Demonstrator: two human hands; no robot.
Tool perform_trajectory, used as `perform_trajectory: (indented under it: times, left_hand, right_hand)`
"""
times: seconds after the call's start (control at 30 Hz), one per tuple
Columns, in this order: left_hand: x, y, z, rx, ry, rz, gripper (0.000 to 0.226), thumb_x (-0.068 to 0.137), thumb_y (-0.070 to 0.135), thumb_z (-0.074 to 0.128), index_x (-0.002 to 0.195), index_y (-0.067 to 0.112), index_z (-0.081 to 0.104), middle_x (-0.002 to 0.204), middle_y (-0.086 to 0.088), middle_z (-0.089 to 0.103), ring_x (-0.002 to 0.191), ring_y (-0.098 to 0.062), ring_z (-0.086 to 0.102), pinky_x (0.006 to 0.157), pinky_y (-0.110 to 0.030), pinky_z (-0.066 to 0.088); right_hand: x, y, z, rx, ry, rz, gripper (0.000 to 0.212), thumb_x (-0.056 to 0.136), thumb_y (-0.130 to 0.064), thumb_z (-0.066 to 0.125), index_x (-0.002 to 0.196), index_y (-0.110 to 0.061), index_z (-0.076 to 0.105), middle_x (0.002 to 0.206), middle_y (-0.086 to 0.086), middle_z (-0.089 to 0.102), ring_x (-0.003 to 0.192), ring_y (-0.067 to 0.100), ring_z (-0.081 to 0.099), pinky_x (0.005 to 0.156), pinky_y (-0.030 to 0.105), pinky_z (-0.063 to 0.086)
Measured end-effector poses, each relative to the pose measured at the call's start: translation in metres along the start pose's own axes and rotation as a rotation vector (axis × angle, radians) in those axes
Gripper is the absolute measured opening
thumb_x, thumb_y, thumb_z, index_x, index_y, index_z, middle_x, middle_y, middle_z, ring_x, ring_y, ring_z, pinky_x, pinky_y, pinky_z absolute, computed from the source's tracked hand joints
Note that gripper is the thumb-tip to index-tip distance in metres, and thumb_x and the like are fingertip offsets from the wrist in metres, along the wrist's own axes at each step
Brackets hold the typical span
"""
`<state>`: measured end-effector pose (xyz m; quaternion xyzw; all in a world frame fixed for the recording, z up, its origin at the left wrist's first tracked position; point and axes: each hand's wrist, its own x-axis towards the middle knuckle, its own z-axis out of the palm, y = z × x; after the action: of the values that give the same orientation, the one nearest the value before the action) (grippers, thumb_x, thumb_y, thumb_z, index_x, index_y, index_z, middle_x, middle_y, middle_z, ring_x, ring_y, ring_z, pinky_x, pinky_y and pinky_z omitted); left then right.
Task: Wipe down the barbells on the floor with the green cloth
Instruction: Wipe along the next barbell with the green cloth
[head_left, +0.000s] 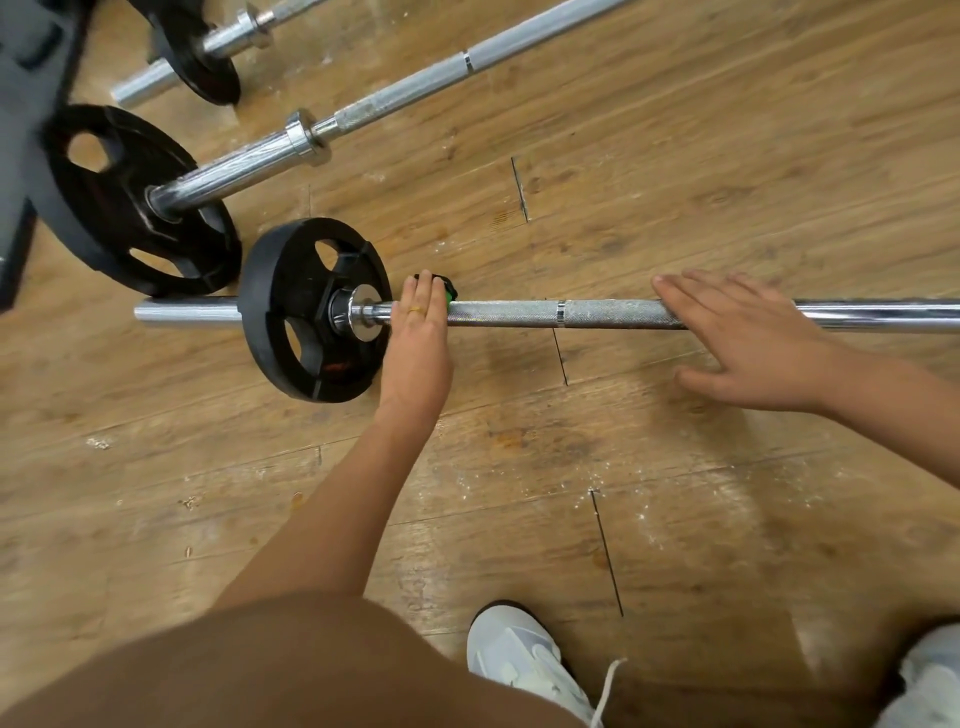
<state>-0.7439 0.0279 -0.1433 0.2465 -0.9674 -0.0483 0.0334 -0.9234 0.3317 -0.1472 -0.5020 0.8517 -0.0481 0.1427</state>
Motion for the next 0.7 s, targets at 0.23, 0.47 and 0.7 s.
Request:
perform_trajectory:
  times: [0.23, 0.47, 0.7]
  left_hand:
    - [-0.008, -0.001, 0.001, -0.047, -0.006, 0.019, 0.078, 0.092, -0.019, 0.045, 0.16, 0.009, 0.021, 0.168, -0.008, 0.015, 0.156, -0.022, 0.011, 0.125, -0.036, 0.017]
    - [-0.02, 0.001, -0.01, -0.08, -0.044, -0.012, 0.076, 0.093, -0.016, 0.045, 0.16, 0.009, 0.02, 0.169, -0.007, 0.012, 0.156, -0.023, 0.008, 0.122, -0.031, 0.016]
    - [-0.038, -0.013, -0.014, -0.048, 0.042, 0.063, 0.079, 0.089, -0.022, 0.04, 0.16, 0.005, 0.018, 0.169, -0.01, 0.01, 0.157, -0.024, 0.004, 0.126, -0.037, 0.006]
  right_hand:
    - [-0.002, -0.007, 0.001, -0.028, 0.002, 0.017, 0.099, 0.079, -0.063, 0.038, 0.16, -0.015, 0.009, 0.167, 0.004, 0.014, 0.154, 0.022, 0.01, 0.123, 0.041, 0.006]
    - [-0.012, -0.017, 0.007, -0.01, 0.026, 0.023, 0.094, 0.079, -0.064, 0.039, 0.158, -0.016, 0.021, 0.166, 0.003, 0.018, 0.155, 0.022, 0.007, 0.123, 0.043, 0.007]
    - [-0.035, -0.028, 0.021, -0.051, 0.078, -0.017, 0.089, 0.083, -0.061, 0.037, 0.158, -0.015, 0.023, 0.166, 0.002, 0.019, 0.155, 0.021, 0.005, 0.124, 0.045, 0.007]
